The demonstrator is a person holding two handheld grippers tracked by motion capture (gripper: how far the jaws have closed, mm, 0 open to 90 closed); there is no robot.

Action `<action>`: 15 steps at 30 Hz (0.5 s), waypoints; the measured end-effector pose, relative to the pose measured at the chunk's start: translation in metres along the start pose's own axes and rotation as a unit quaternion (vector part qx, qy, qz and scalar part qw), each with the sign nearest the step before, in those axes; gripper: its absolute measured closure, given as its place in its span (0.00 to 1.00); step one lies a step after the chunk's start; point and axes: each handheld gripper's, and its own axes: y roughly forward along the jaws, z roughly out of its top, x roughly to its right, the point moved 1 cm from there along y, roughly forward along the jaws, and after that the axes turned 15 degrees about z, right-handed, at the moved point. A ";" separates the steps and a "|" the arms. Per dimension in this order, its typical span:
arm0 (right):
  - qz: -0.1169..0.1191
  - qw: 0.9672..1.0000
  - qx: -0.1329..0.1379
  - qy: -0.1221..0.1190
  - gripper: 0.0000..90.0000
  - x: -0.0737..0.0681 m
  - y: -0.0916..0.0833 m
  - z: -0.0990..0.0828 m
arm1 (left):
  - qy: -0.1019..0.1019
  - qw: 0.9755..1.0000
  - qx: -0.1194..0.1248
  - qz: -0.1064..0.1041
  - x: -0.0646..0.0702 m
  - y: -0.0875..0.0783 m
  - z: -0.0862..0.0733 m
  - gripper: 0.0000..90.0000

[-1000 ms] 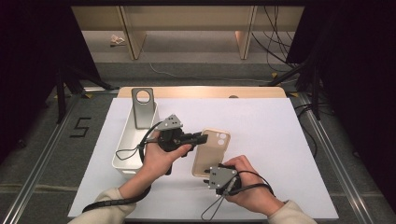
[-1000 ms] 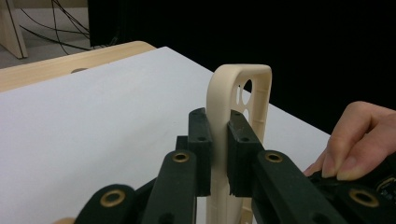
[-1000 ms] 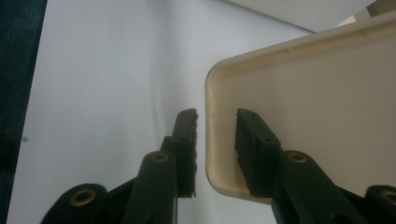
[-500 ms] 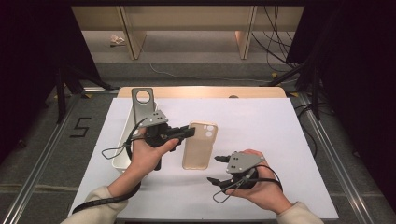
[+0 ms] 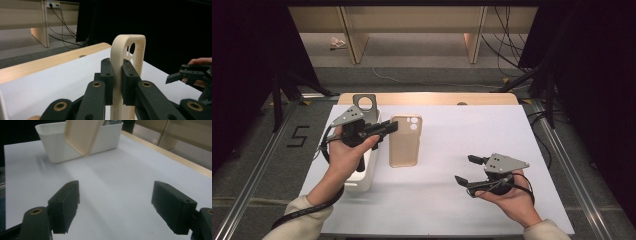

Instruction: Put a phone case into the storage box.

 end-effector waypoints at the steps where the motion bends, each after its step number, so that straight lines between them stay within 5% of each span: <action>1: -0.005 1.000 0.001 0.002 0.25 0.001 -0.002 -0.002 | -0.001 1.000 0.002 0.003 -0.003 -0.002 0.002 0.91; 15: -0.058 0.998 0.018 0.031 0.23 0.017 -0.024 -0.013 | -0.006 0.999 0.016 0.041 -0.034 -0.015 0.012 0.91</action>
